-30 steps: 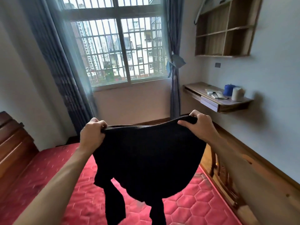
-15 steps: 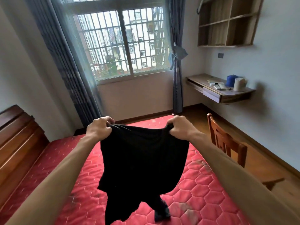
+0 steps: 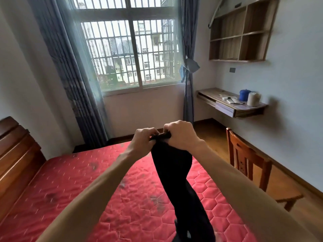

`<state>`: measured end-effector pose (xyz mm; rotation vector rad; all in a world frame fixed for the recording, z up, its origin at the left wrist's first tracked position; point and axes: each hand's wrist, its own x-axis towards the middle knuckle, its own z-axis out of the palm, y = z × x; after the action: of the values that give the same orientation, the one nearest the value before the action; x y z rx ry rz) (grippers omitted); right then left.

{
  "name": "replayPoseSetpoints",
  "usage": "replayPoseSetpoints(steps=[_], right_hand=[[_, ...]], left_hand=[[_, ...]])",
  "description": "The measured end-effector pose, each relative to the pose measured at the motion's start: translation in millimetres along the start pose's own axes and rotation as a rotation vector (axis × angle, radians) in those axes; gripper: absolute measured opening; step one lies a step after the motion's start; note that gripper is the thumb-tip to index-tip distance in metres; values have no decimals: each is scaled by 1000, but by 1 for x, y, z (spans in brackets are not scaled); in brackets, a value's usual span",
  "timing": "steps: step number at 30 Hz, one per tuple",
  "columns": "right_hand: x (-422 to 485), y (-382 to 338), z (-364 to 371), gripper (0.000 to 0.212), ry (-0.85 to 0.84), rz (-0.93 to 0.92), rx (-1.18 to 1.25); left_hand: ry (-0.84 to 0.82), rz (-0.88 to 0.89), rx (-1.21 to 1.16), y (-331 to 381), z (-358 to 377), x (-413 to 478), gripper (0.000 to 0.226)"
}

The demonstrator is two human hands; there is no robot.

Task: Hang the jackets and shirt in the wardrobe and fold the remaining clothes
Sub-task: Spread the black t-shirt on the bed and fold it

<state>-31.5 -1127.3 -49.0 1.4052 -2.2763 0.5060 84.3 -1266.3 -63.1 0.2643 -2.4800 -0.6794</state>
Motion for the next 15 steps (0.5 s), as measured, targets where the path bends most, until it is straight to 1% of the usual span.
replayPoseSetpoints(steps=[2,4,6,7,9,11,13,15], right_hand=[[-5,-3,10,18,-76,-27,-112],[-8,-9,26,14,-102,31,-169],[-5,-14,38,10,-33,115,-172],[-2,-16,41,9,10,153,-175],[3,-11,47,10,82,197,-173],[2,0,52,7,127,250,-167],[-4,17,52,7,139,353,-174],[-11,35,48,12,152,493,-111]], left_hand=[[28,100,75,-3,-9,0,34],[45,146,59,-3,-13,1,32],[103,155,21,-3,-19,2,31],[161,158,11,-5,-25,2,31],[302,137,-2,-13,-44,1,32],[410,75,-16,-23,-71,-2,35],[476,28,13,-38,-104,-6,35],[554,-33,74,-60,-143,-10,37]])
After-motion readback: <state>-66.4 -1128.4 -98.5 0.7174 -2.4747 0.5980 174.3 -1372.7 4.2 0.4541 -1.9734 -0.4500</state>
